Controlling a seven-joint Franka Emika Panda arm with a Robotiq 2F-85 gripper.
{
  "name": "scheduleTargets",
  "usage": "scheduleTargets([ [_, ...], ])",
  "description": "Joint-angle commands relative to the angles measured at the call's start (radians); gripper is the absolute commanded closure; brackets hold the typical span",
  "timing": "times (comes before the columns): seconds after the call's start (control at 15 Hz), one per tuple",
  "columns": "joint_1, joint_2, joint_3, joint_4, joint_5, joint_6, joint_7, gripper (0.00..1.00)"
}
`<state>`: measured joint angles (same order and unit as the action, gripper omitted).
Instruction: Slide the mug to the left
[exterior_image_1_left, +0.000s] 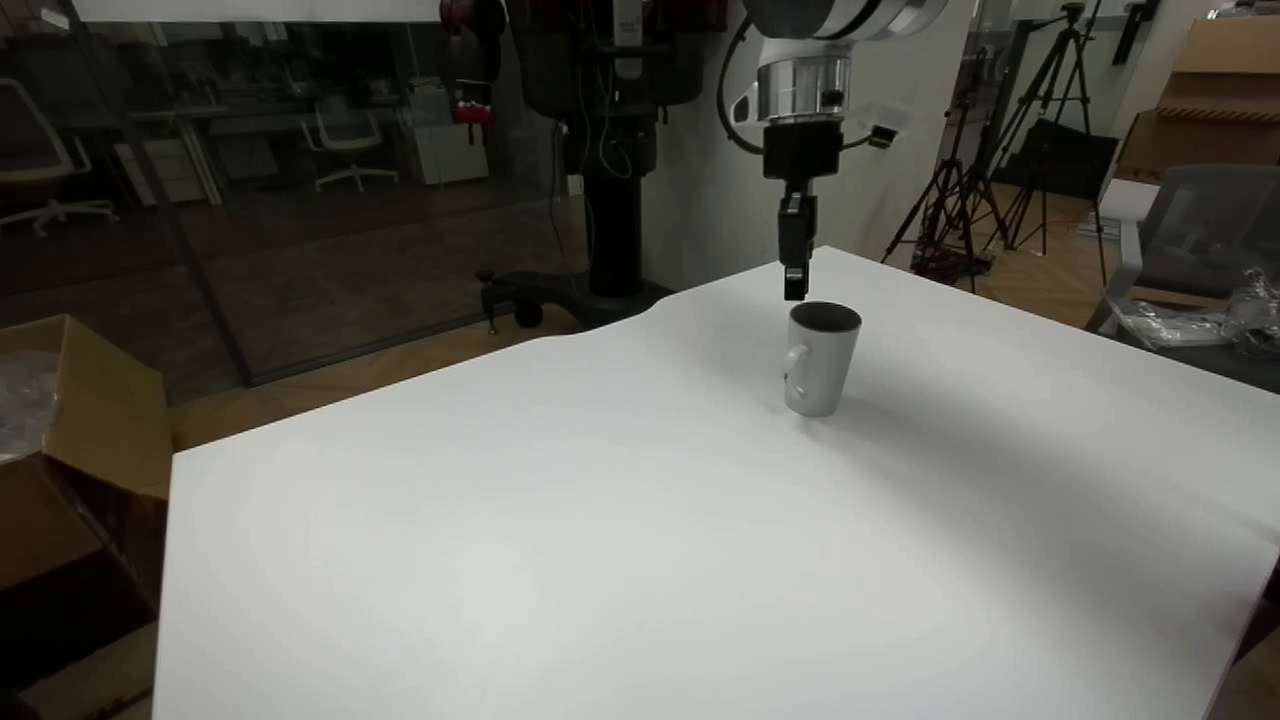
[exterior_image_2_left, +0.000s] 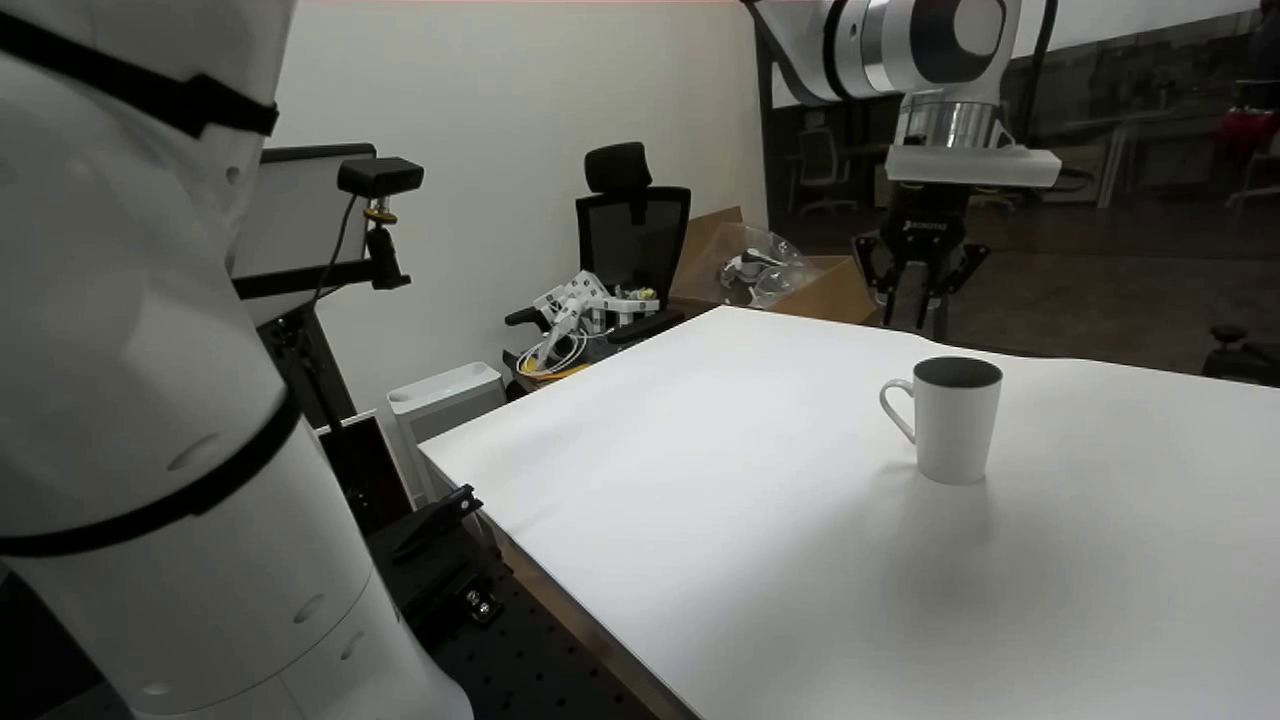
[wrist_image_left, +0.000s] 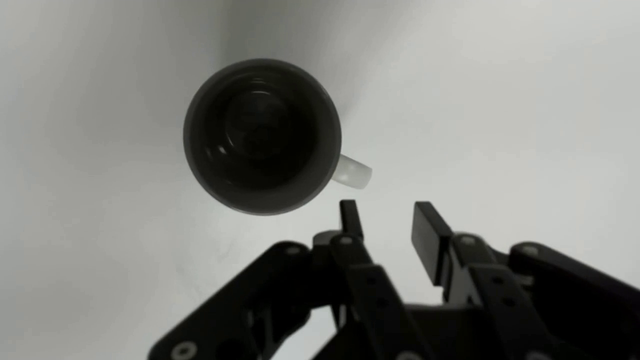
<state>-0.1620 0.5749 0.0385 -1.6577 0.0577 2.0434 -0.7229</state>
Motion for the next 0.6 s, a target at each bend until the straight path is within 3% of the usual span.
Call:
scheduleTargets([
  [0.0, -0.004, 0.001, 0.005, 0.000, -0.003, -0.003, 0.002, 0.41],
  [0.13, -0.004, -0.020, 0.000, -0.038, -0.007, 0.019, 0.008, 0.34],
  [0.4, 0.003, -0.090, -0.025, -0.198, -0.031, 0.200, 0.048, 0.06],
  [0.53, -0.002, -0.103, -0.029, -0.253, -0.031, 0.267, 0.053, 0.00],
])
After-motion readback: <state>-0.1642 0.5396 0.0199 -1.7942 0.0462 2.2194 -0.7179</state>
